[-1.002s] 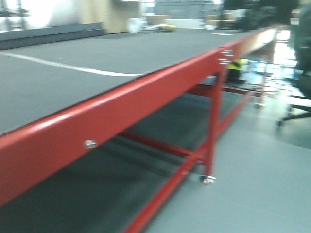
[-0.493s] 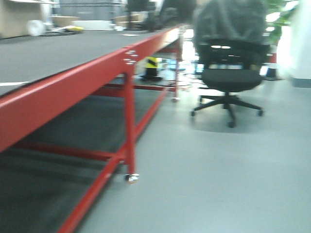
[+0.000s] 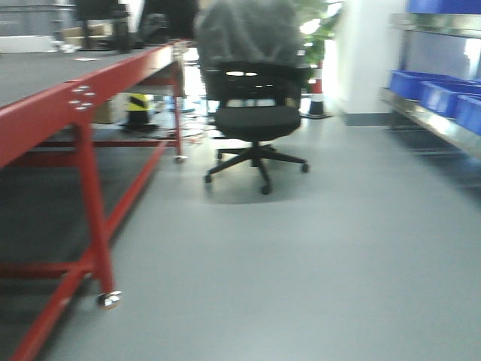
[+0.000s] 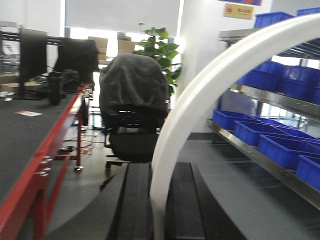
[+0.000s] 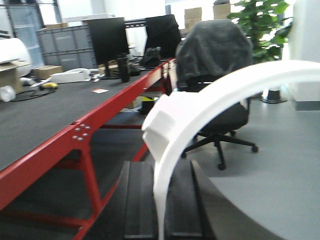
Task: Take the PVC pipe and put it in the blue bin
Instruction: 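Drive the base away from the table while holding both clamps, then drive toward the steel shelf rack of blue bins holding both clamps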
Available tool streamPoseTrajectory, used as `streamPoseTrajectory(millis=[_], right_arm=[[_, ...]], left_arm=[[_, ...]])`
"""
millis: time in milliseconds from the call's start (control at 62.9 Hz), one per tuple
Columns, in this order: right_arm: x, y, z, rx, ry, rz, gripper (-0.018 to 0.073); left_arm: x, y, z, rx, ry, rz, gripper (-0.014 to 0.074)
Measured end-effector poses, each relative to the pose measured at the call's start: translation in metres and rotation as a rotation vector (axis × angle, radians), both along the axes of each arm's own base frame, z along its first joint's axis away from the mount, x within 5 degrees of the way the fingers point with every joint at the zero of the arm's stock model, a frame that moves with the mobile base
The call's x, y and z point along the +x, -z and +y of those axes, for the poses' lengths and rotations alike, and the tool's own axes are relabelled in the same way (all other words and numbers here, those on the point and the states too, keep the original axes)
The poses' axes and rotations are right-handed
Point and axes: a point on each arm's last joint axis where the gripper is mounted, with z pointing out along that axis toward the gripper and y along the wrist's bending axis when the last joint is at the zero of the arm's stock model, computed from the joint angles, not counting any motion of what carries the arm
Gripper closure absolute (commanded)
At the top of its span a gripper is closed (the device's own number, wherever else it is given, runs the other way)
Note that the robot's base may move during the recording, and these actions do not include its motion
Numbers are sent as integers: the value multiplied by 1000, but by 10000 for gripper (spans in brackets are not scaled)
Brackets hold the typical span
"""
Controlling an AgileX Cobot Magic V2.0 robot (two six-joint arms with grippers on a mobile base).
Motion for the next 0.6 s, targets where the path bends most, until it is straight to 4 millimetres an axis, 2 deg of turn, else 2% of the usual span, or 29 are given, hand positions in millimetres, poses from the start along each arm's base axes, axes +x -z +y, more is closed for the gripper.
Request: streamPoseTrajectory(millis=[604], right_arm=[[0,0,0,-2,0,0,720]], left_arm=[[0,0,0,0,0,0,707]])
